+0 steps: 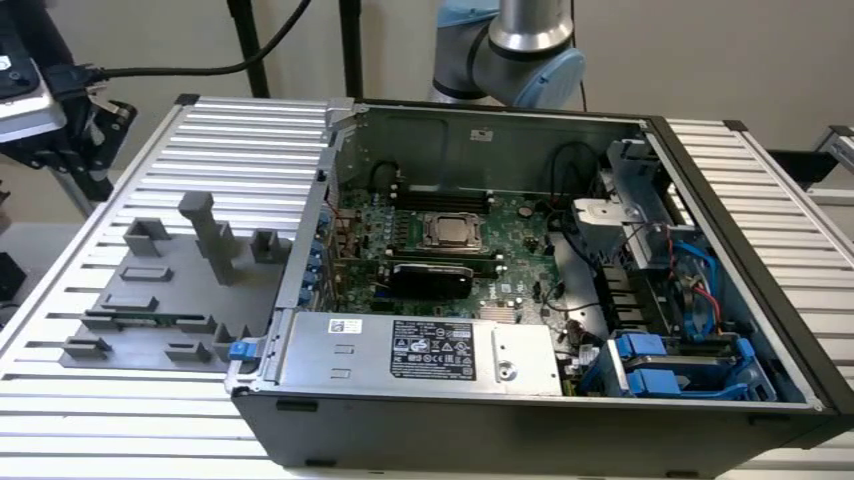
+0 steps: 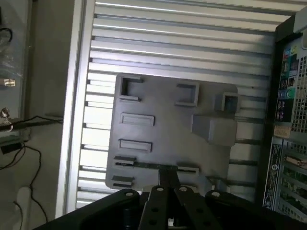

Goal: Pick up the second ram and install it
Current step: 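Pick up the second ram and move it above second insertion slot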

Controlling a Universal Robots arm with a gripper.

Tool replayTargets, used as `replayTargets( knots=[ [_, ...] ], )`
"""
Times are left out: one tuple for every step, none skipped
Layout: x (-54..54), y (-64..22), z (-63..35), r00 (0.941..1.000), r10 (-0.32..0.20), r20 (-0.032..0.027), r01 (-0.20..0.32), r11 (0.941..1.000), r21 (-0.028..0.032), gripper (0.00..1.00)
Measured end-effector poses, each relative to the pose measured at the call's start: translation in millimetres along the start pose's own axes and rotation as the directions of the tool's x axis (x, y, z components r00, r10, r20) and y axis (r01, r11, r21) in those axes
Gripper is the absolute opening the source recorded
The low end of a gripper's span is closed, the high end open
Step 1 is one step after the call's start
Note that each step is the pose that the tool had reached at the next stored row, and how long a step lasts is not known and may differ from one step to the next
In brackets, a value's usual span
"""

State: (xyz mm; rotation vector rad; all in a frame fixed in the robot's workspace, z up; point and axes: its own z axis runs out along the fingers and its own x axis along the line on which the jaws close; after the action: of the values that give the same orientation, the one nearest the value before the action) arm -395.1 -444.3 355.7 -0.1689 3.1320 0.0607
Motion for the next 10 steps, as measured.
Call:
replayTargets(
  knots=[
    [0.0, 0.0, 0.6, 0.9999, -0.017, -0.0006, 0.017, 0.9999, -0.0001, 0.0],
    [0.0, -0.1, 1.4, 0.9994, -0.035, -0.0014, 0.035, 0.9994, -0.0003, 0.0],
    [0.0, -0.1, 2.1, 0.9986, -0.053, -0.0021, 0.053, 0.9986, -0.0004, 0.0],
    [0.0, -0.1, 2.9, 0.9974, -0.072, -0.0028, 0.072, 0.9974, -0.0005, 0.0],
    [0.0, -0.1, 3.7, 0.9959, -0.091, -0.0035, 0.091, 0.9959, -0.0007, 0.0],
    [0.0, -0.2, 4.5, 0.9941, -0.109, -0.0042, 0.109, 0.9941, -0.0009, 0.0],
    [0.0, -0.2, 5.3, 0.9919, -0.127, -0.0049, 0.127, 0.9919, -0.0011, 0.0],
    [0.0, -0.2, 6.1, 0.9894, -0.145, -0.0055, 0.145, 0.9894, -0.0013, 0.0],
    [0.0, -0.3, 6.8, 0.9866, -0.163, -0.0062, 0.163, 0.9866, -0.0016, 0.0],
    [0.0, -0.3, 7.6, 0.9834, -0.181, -0.0069, 0.181, 0.9834, -0.0018, 0.0]
  ],
)
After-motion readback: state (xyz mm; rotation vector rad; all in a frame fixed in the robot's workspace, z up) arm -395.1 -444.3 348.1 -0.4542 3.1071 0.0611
